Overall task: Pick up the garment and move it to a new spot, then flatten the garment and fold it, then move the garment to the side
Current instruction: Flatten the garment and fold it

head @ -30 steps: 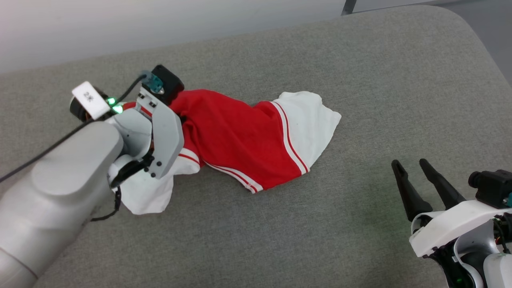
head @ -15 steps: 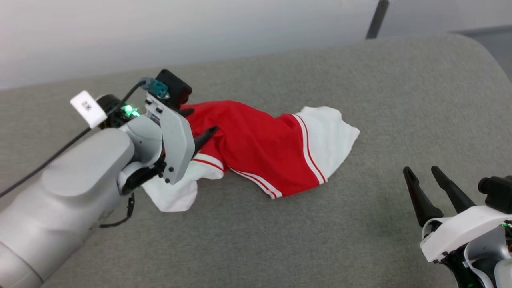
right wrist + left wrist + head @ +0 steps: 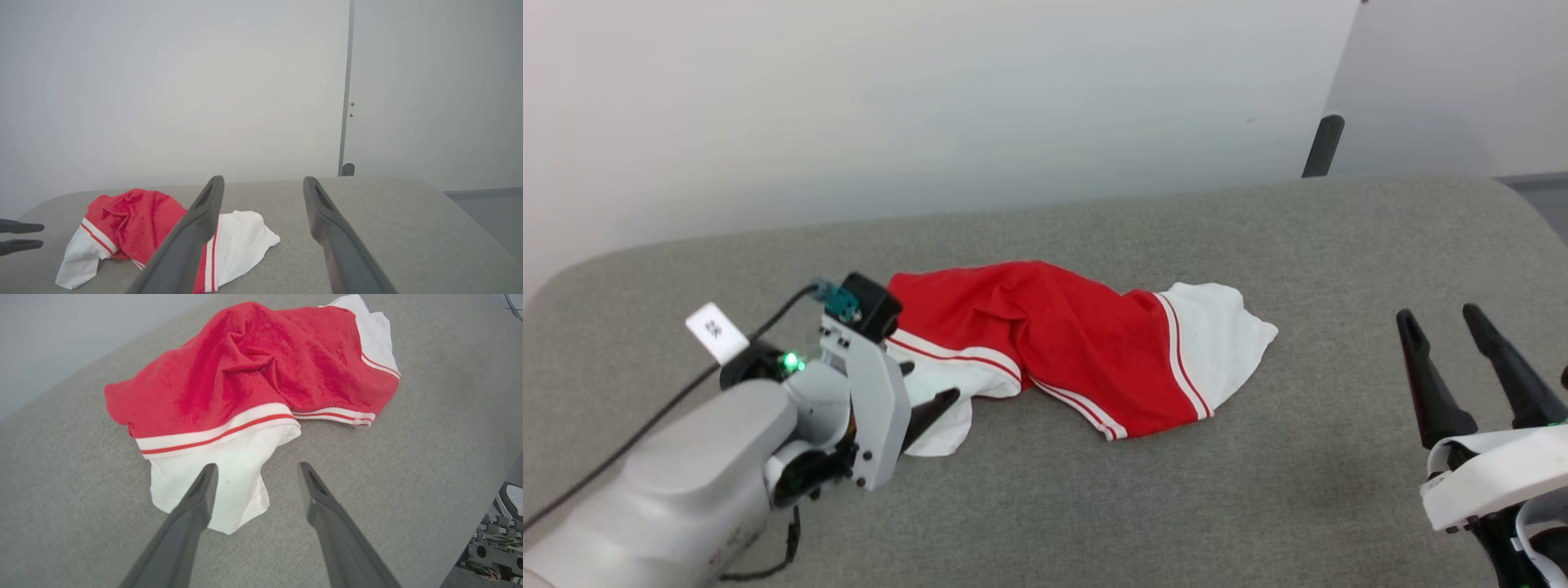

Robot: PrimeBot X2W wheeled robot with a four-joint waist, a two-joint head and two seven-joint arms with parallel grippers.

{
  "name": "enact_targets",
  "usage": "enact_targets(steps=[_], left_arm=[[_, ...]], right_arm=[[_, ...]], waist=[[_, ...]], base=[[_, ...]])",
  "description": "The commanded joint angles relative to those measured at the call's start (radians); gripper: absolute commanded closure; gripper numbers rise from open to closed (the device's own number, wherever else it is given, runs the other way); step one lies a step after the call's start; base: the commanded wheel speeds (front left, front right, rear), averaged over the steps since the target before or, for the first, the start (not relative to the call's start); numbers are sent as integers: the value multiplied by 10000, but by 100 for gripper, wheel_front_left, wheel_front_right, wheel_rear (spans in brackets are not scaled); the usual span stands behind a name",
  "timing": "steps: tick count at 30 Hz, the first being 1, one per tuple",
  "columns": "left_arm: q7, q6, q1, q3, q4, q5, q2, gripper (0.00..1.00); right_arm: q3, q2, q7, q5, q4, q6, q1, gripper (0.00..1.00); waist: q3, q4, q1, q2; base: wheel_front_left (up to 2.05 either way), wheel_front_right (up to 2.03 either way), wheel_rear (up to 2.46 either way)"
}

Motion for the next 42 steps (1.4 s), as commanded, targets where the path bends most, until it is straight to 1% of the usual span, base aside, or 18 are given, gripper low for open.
enact_targets(steps=[1, 6, 10, 14, 21, 23, 24, 25, 27, 28, 31, 35, 42], left_arm=[[35, -16, 243, -29, 132, -155, -55, 0], [168, -17, 571, -128, 731, -295, -158, 0], [255, -19, 634, -167, 1205, -468, -205, 0], [317, -19, 521, -264, 1645, -403, -217, 0], [385, -20, 353, -432, 2555, -187, -402, 0], [483, -7, 469, -503, 2799, -234, -537, 0], [511, -4, 493, -538, 2879, -216, -572, 11], [546, -4, 540, -568, 2949, -230, -616, 45], [626, -5, 637, -630, 2980, -342, -696, 94], [710, -5, 721, -647, 2975, -511, -746, 100], [985, -25, 849, -706, 2837, -825, -775, 100], [1193, -35, 704, -705, 2392, -1064, -494, 100], [1632, -11, 320, -648, 1298, -1080, 391, 100]], right_arm=[[-80, -33, -60, -85, -184, -7, 10, 0], [-94, -28, 126, -149, -657, -7, -108, 0], [-151, -7, 231, -131, -1032, -7, -226, 0], [-138, 42, 253, -117, -1262, -7, -411, 0], [-166, 151, 146, -48, -1397, -7, -654, 0], [-153, 156, 114, -46, -1380, -7, -728, 0], [-143, 166, 123, -50, -1375, -7, -762, 0], [-134, 183, 122, -48, -1367, -7, -792, 0], [-131, 186, 132, -44, -1352, -7, -815, 0], [-136, 185, 141, -46, -1342, -7, -808, 0], [-180, 168, 161, -66, -1313, -7, -823, 0], [-274, 124, 192, -97, -1288, -7, -737, 0], [-398, 90, 358, -120, -1266, -7, -468, 0]], waist=[[-234, 2, 0, 0], [-71, -333, 0, 0], [382, -638, 0, 0], [870, -899, 0, 0], [1504, -1132, 0, 0], [1576, -1159, 0, 0], [1603, -1165, 0, 0], [1623, -1166, 0, 0], [1626, -1147, 0, 0], [1616, -1129, 0, 0], [1519, -1024, 0, 0], [1302, -814, 0, 0], [805, -354, 0, 0]], base=[[0, 0, 0], [0, 0, 0], [0, 0, 0], [0, 0, 0], [0, 0, 0], [0, 0, 0], [0, 0, 0], [0, 0, 0], [0, 0, 0], [0, 0, 0], [0, 0, 0], [0, 0, 0], [0, 0, 0]])
